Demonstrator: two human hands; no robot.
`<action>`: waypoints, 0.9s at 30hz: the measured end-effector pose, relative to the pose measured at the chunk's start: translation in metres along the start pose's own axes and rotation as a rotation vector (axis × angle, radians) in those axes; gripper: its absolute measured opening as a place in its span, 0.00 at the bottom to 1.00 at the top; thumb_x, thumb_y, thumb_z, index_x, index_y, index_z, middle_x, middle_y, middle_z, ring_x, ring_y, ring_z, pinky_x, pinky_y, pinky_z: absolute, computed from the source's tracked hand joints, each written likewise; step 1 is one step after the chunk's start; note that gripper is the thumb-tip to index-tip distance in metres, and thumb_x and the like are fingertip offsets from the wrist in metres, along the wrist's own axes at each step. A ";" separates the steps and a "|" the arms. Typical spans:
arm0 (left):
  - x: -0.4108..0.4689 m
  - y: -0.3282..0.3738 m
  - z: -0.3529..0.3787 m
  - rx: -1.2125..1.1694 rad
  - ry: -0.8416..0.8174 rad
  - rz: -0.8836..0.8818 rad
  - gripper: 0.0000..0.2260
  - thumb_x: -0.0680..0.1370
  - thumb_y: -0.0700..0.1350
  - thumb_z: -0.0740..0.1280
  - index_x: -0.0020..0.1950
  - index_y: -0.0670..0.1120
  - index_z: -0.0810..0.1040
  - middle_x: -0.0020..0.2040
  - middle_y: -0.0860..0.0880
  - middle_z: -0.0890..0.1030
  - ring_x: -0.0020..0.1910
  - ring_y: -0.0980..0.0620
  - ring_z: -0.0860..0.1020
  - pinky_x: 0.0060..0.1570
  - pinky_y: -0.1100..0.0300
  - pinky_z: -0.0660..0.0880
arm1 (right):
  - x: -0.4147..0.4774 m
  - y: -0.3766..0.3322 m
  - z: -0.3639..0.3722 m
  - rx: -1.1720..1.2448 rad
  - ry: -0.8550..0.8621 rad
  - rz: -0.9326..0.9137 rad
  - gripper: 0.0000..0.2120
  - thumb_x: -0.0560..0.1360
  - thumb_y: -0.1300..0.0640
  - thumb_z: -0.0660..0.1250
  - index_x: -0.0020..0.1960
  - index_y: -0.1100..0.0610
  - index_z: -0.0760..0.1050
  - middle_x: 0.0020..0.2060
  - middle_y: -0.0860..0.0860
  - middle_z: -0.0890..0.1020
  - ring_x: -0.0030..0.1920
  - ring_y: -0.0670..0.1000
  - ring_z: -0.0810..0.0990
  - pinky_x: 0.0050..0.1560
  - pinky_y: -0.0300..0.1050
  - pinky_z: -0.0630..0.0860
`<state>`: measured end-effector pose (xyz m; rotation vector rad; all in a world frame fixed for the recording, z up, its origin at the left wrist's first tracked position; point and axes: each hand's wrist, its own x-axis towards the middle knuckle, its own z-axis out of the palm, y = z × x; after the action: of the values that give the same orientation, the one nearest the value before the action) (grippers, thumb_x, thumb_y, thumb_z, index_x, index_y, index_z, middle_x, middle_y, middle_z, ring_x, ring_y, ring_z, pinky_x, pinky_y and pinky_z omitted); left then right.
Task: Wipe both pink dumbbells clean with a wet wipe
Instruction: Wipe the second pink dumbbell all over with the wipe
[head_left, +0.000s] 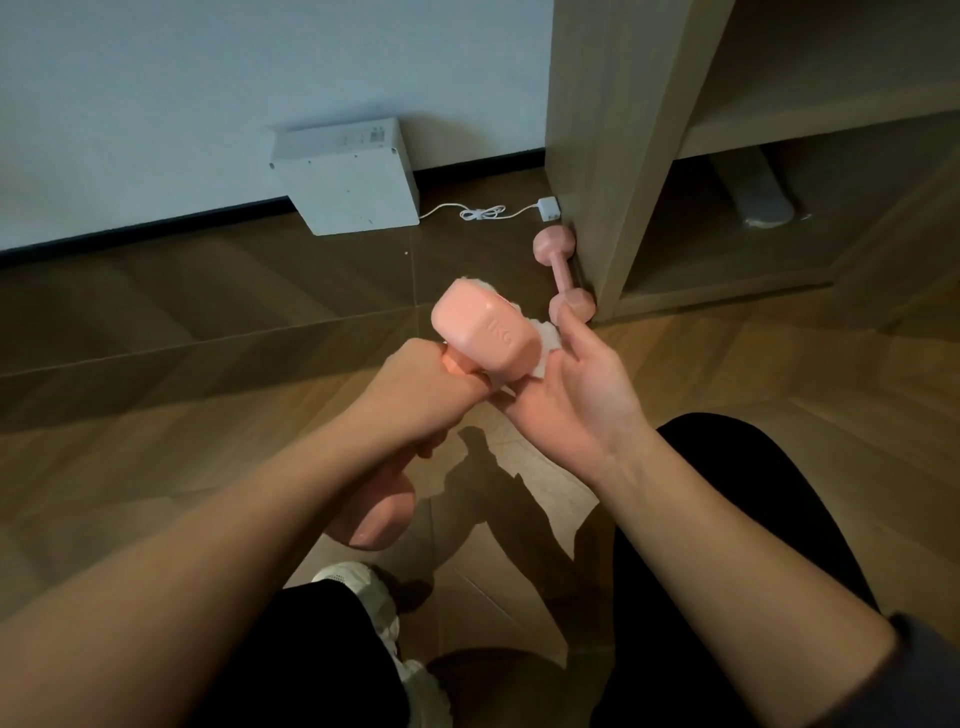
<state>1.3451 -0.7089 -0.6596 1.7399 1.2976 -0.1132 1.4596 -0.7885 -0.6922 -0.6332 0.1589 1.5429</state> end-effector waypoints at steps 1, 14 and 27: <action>0.001 0.000 -0.002 -0.010 0.015 -0.017 0.07 0.77 0.46 0.69 0.45 0.43 0.76 0.30 0.46 0.75 0.21 0.54 0.71 0.22 0.63 0.70 | 0.000 0.001 0.000 0.000 -0.007 0.004 0.20 0.82 0.42 0.51 0.57 0.54 0.74 0.59 0.58 0.82 0.64 0.58 0.77 0.72 0.57 0.65; -0.005 0.003 -0.005 0.004 -0.259 0.059 0.05 0.76 0.39 0.66 0.41 0.45 0.74 0.21 0.52 0.72 0.19 0.55 0.70 0.23 0.61 0.70 | 0.001 -0.012 0.003 -0.201 0.062 -0.011 0.21 0.82 0.41 0.54 0.59 0.54 0.77 0.56 0.56 0.83 0.57 0.53 0.82 0.54 0.45 0.78; 0.006 -0.027 -0.008 0.881 0.155 0.131 0.05 0.78 0.48 0.64 0.51 0.49 0.75 0.37 0.52 0.74 0.32 0.56 0.72 0.28 0.62 0.63 | -0.005 -0.009 -0.004 -1.653 -0.133 -0.565 0.18 0.84 0.52 0.53 0.67 0.52 0.76 0.59 0.41 0.81 0.60 0.38 0.76 0.57 0.31 0.73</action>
<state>1.3229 -0.6984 -0.6754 2.6090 1.3333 -0.5500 1.4689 -0.7938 -0.6913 -1.6266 -1.4162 0.8597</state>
